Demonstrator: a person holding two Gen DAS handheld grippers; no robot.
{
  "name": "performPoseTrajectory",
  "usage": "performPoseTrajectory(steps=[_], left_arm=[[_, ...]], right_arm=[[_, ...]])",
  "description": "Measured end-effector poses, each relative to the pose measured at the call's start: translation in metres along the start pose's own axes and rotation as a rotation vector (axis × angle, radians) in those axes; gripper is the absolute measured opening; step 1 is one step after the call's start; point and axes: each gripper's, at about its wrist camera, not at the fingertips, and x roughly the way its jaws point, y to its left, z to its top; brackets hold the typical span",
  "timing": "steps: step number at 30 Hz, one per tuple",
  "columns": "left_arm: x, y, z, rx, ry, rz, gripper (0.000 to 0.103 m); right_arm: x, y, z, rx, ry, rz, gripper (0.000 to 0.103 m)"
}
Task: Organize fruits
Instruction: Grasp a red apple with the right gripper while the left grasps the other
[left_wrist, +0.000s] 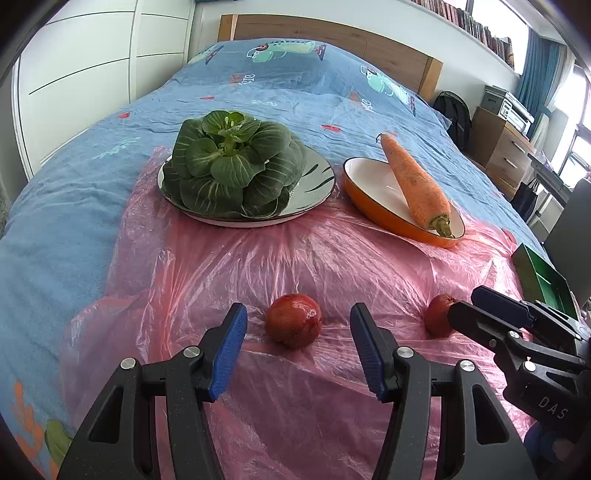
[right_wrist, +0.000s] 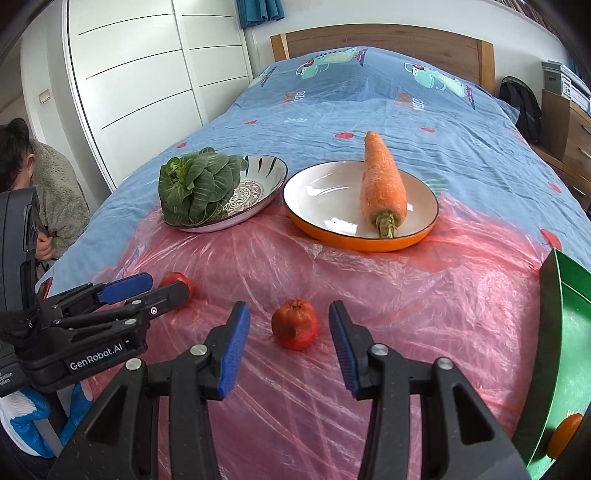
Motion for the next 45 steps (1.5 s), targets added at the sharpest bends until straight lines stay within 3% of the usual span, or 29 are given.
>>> performPoseTrajectory(steps=[9,16,18,24,36,45], left_arm=[[0.009,0.008,-0.004,-0.013,0.027,-0.012,0.05],[0.013,0.013,-0.008,-0.018,0.039,-0.025,0.036],[0.014,0.016,-0.009,-0.03,0.04,-0.043,0.032],[0.013,0.026,-0.009,-0.069,0.036,-0.101,0.028],[-0.001,0.072,-0.005,-0.244,0.026,-0.225,0.028],[-0.016,0.077,0.001,-0.234,-0.02,-0.18,0.028]], right_arm=[[0.018,0.0,-0.007,-0.005,0.055,-0.023,0.08],[0.025,0.003,-0.008,-0.02,0.08,-0.029,0.075],[0.026,0.004,-0.009,-0.02,0.084,-0.028,0.064],[0.028,0.001,-0.011,-0.002,0.087,-0.028,0.051],[0.021,-0.017,-0.011,0.109,0.058,0.048,0.051],[0.011,-0.008,-0.005,0.112,0.045,0.054,0.051]])
